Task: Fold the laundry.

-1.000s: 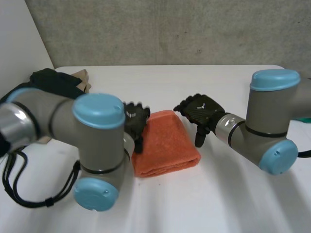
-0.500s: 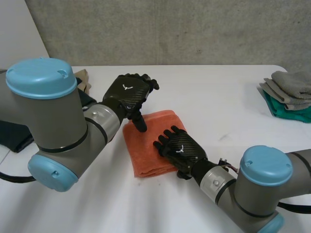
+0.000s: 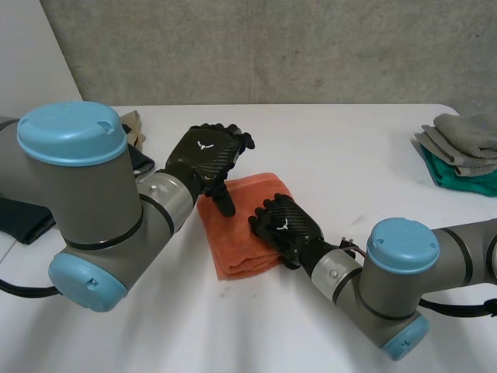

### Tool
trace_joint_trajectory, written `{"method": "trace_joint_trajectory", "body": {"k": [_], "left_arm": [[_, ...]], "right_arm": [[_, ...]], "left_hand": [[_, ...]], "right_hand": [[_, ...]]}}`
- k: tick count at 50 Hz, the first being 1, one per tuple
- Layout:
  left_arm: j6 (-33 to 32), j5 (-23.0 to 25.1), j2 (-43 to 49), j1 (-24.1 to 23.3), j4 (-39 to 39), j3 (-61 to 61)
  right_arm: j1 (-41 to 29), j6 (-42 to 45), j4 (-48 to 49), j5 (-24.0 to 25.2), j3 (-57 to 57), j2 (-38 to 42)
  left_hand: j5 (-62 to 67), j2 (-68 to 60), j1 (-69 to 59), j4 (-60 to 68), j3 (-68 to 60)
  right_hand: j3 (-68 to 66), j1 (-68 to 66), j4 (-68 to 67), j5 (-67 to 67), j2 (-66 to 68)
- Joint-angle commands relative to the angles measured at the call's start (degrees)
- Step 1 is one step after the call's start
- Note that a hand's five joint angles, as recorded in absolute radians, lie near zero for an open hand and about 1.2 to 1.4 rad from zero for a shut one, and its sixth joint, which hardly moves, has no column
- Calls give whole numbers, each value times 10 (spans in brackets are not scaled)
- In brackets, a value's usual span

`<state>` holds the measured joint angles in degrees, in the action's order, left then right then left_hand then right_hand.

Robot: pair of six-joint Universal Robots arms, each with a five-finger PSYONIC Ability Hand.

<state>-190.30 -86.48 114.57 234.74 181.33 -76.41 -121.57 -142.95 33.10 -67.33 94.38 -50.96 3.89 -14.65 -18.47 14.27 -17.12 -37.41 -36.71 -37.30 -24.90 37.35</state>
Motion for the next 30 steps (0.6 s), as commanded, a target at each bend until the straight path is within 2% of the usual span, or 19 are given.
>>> {"method": "trace_joint_trajectory", "body": {"k": [1,4,5,14,21,27,30], "left_arm": [[0,0,0,0,1,-3],[0,1,0,1,2,-3],[0,1,0,1,2,-3],[0,2,-8,-2,7,-1],[-1,4,-19,-6,10,14],[-2,4,-24,-14,11,38],[-2,4,-23,-20,13,46]], "right_arm": [[-1,-4,-2,1,-11,5],[-1,-5,-1,1,-18,9],[-1,-5,-1,0,-27,16],[13,-32,-4,-30,-94,-1],[97,-71,-20,-30,-164,-56],[164,-108,-14,-20,-256,-57],[204,-164,-6,-15,-320,-48]], "left_hand": [[9,-1,37,5,24],[9,-1,37,5,24],[9,-1,37,5,24],[10,-3,35,7,22],[10,-3,35,7,22],[10,-3,35,7,22],[10,-3,35,7,22]], "right_hand": [[-61,-68,-62,-86,62],[-165,-172,-166,-190,166],[-421,-428,-422,-446,421],[-426,-433,-427,-451,426],[-426,-433,-427,-451,426],[-426,-433,-427,-451,426],[-426,-433,-427,-451,426]]}}
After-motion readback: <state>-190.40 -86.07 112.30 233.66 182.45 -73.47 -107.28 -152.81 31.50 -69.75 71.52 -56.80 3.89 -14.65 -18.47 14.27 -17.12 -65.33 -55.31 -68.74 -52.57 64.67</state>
